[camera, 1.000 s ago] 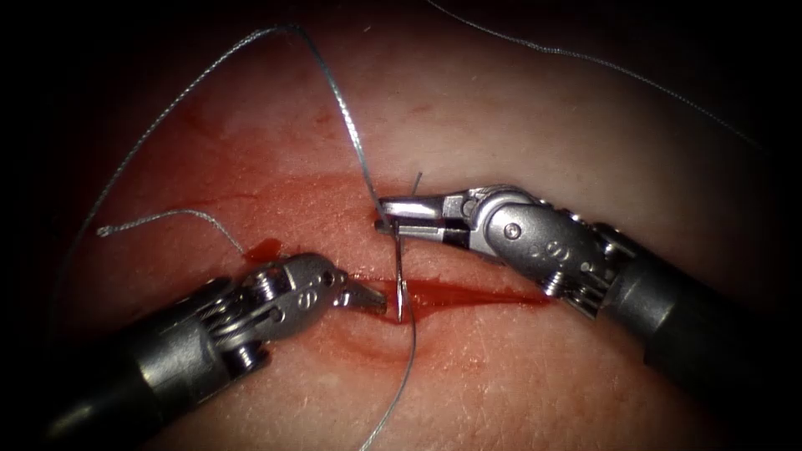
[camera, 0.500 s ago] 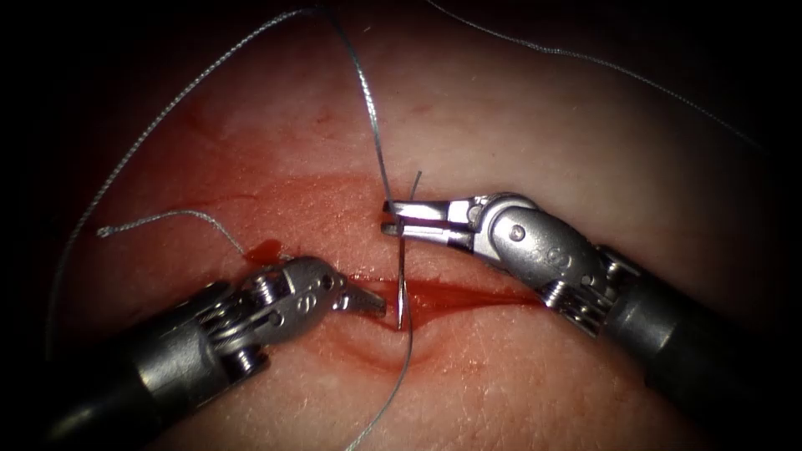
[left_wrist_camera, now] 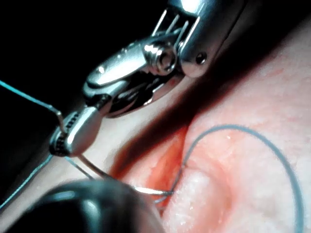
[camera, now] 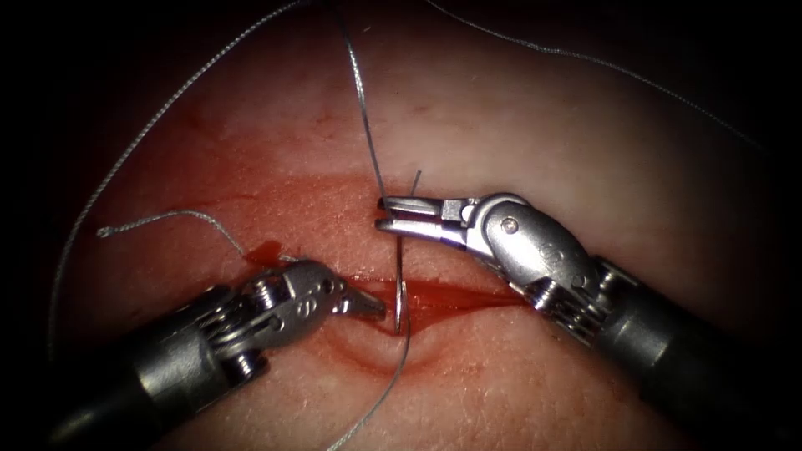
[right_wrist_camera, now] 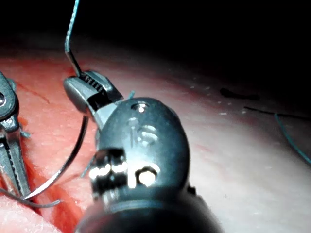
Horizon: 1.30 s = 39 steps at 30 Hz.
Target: Wound Closure
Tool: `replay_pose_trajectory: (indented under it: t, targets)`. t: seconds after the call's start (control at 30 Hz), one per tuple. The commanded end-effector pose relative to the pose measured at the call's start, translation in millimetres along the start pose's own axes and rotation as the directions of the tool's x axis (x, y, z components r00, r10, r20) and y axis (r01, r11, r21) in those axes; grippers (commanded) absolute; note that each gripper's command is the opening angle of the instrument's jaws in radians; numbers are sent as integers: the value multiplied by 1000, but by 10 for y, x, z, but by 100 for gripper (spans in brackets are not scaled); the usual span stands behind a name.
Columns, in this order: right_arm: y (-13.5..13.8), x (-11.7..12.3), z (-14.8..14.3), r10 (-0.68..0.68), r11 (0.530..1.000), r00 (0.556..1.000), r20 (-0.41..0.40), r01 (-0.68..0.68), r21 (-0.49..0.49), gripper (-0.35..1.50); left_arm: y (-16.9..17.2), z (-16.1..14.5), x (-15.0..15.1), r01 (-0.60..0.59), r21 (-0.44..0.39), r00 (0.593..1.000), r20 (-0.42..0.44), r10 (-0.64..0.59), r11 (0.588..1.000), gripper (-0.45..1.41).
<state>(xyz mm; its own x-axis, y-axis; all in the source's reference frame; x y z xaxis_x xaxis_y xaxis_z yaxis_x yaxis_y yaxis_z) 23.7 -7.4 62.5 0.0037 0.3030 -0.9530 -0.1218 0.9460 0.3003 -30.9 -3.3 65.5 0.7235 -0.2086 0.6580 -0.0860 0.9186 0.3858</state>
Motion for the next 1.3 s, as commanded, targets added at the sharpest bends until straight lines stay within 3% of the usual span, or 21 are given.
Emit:
replay_pose_trajectory:
  t: [0.03, 0.07, 0.43, 0.63, 0.9, 0.93, 0.97, 1.0, 1.07, 1.17, 1.3]
  targets:
    - [7, 8, 6, 5, 1000, 1000, -6, -5, -1, -35, 8, -4, -9, -10, -8, 1000, 4, 10, 1000, -40]
    - [8, 8, 6, 34, 999, 999, -5, -34, 6, -35, 6, -3, -9, -21, -5, 1000, 3, 21, 1000, -18]
    - [12, -4, 3, 149, 989, 988, -28, -149, 24, -35, -3, 4, -7, -33, 38, 999, 6, 32, 999, -6]
    - [23, 4, 2, 59, 998, 997, -44, -59, 12, -35, -2, 4, -7, -34, 40, 999, 6, 33, 999, -6]
    - [41, 7, 3, 40, 999, 998, -52, -40, 0, -35, 0, 4, -8, -34, 40, 999, 6, 34, 999, -10]
    - [43, 8, 3, 41, 999, 998, -55, -41, -2, -35, 1, 4, -8, -34, 41, 999, 6, 34, 999, -18]
    - [46, 8, 3, 42, 999, 998, -55, -42, -3, -35, 7, -1, -10, -32, 28, 999, 6, 32, 999, -45]
    - [46, 8, 3, 42, 999, 998, -55, -42, -4, -35, 11, -5, -13, -30, 10, 1000, 5, 30, 999, -45]
    - [47, 6, 2, 40, 999, 998, -55, -40, 0, -35, 23, -16, -19, -34, -38, 999, 1, 34, 999, -15]
    - [49, 6, -2, 64, 998, 997, -51, -64, -2, -35, 33, -32, -25, -36, -71, 999, -1, 36, 997, -21]
    - [47, 4, -5, 127, 992, 991, -43, -127, -11, -35, 32, -31, -24, -37, -91, 999, 0, 37, 995, -21]
